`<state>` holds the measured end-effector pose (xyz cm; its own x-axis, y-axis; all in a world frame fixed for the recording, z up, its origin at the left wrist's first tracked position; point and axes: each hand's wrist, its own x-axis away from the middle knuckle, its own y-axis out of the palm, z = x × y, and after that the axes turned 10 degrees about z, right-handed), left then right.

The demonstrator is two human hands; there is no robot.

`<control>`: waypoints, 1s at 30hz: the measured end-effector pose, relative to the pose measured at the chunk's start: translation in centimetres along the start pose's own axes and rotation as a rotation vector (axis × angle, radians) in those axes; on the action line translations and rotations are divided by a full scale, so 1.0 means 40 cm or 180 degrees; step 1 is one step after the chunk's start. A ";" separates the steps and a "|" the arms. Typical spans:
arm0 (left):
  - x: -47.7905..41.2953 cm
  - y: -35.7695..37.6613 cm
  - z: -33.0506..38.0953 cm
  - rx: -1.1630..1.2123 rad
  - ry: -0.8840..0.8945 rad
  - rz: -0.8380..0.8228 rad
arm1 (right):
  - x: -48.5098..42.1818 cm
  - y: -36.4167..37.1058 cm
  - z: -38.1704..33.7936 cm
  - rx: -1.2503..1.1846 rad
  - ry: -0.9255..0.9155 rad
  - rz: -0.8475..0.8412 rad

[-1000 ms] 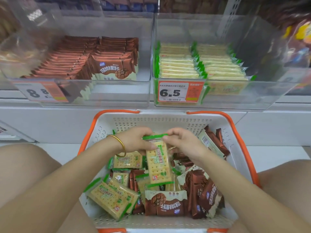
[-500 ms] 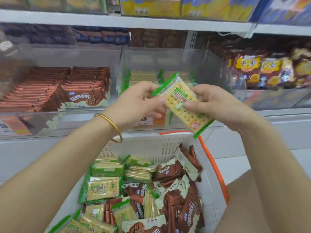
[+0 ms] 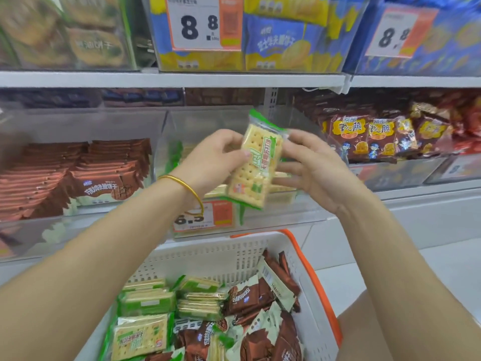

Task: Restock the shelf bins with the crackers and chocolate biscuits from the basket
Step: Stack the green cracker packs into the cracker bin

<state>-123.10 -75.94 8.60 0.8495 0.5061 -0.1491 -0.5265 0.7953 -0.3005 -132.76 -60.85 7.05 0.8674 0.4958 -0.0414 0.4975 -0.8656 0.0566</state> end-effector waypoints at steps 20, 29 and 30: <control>-0.125 0.087 -0.037 -0.2554 0.1133 -0.0719 | -0.094 -0.098 0.034 0.3508 -0.0931 0.0380; -0.013 0.015 -0.116 -0.1822 0.1725 0.0215 | -0.157 -0.033 0.069 0.4694 -0.0019 0.0033; 0.012 0.002 -0.121 -0.1720 0.1834 0.0250 | -0.156 -0.030 0.067 0.4757 -0.0005 0.0019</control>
<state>-122.57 -77.27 3.95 0.7720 0.1841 -0.6084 -0.6218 0.4177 -0.6625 -138.79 -63.11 4.57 0.8689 0.4928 -0.0459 0.0259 -0.1379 -0.9901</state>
